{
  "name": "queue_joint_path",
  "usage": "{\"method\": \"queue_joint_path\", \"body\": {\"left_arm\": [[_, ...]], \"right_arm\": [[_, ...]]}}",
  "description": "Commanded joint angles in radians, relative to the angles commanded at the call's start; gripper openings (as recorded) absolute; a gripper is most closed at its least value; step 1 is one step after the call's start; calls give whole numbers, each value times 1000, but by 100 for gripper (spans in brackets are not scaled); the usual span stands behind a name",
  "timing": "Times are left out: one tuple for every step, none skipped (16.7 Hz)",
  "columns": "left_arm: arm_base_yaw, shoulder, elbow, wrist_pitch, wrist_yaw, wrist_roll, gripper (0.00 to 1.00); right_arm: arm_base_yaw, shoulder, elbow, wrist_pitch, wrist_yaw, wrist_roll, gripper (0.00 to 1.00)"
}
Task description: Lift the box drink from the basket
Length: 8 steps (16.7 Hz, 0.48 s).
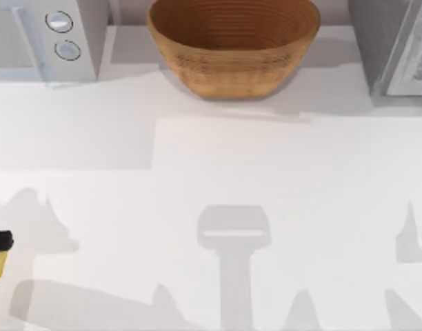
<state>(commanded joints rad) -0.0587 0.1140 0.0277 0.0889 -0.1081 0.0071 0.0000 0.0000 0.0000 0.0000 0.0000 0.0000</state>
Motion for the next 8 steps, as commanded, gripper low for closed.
{"method": "queue_joint_path", "body": {"left_arm": [[-24, 53, 15, 42, -50, 0, 0], [-50, 114, 33, 89, -107, 1, 0], [-79, 182, 52, 141, -169, 1, 0], [-109, 255, 74, 197, -235, 1, 0], [-141, 334, 96, 256, -305, 1, 0], [-174, 415, 119, 316, -377, 1, 0], [-208, 498, 141, 376, -449, 1, 0], [-241, 580, 164, 436, -521, 2, 0]], "right_arm": [[0, 0, 0, 0, 0, 0, 100], [0, 0, 0, 0, 0, 0, 100], [0, 0, 0, 0, 0, 0, 100], [0, 0, 0, 0, 0, 0, 100], [0, 0, 0, 0, 0, 0, 100], [0, 0, 0, 0, 0, 0, 100], [0, 0, 0, 0, 0, 0, 100], [0, 0, 0, 0, 0, 0, 100]]}}
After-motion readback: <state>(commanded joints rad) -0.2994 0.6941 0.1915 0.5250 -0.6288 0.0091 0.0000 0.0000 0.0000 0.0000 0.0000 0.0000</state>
